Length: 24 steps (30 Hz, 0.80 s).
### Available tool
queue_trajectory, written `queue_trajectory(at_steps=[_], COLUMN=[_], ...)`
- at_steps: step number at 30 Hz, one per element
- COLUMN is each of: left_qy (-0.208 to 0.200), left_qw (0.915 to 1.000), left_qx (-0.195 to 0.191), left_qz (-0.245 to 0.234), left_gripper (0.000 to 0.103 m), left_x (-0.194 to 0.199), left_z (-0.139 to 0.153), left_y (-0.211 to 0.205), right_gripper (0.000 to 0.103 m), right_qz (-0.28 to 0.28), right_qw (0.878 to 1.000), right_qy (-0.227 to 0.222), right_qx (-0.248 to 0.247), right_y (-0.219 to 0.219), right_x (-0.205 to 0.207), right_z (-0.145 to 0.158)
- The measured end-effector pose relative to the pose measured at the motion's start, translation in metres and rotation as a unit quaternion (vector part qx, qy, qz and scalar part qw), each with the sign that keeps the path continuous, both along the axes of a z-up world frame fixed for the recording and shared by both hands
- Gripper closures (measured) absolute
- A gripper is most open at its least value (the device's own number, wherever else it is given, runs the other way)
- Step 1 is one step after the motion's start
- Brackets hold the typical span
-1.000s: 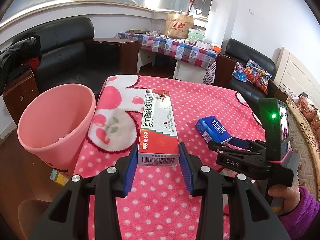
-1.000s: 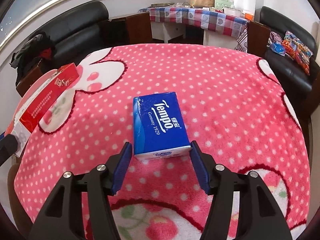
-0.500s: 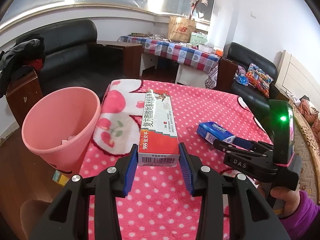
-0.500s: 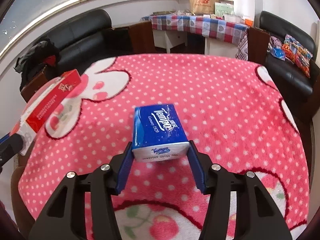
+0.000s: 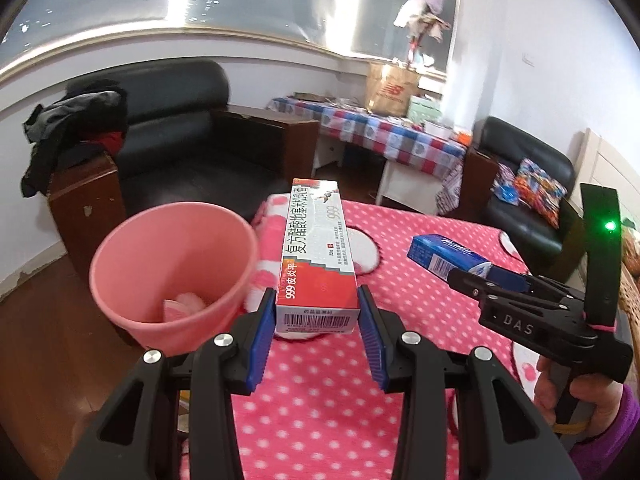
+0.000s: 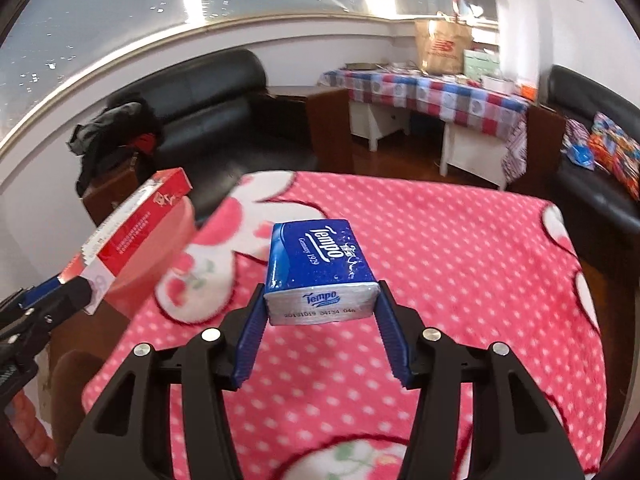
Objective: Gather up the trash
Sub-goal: 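Carry the medicine box and tissue pack over the pink bin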
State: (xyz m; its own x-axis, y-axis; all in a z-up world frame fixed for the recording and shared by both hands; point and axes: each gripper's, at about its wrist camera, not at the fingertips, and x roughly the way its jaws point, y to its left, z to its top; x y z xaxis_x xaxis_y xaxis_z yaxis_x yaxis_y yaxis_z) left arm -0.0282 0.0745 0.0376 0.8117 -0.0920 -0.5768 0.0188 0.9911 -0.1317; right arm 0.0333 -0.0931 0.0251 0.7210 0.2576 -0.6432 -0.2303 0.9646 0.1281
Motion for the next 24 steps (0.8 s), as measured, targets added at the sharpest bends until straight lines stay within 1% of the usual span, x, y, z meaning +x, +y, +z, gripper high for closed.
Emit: queue_trajectory(at_steps=[7, 15, 21, 24], left_qy=[0.001, 0.021, 0.045, 0.067], left_qw=[0.9987, 0.9933, 0.9891, 0.9876], left_qx=[0.001, 0.010, 0.015, 0.008], left_qz=[0.050, 0.113, 0.139, 0.142], left_gripper=[0.063, 0.063, 0.063, 0.063], left_x=[-0.002, 0.000, 0.004, 0.012], left_z=[0.005, 0.006, -0.006, -0.016], left_y=[0.036, 0.085, 0.114, 0.128], right_gripper=[0.049, 0.049, 0.049, 0.049], right_qz=[0.063, 0.123, 0.154, 0.166], right_qw=[0.998, 0.992, 0.988, 0.985], right_qy=[-0.005, 0.002, 0.024, 0.037], right_qx=[0.005, 0.002, -0.008, -0.020], right_y=[0.052, 0.113, 0.159, 0.179], right_x=[0.012, 0.025, 0.038, 0.044], right_z=[0.012, 0.023, 0.013, 0.005])
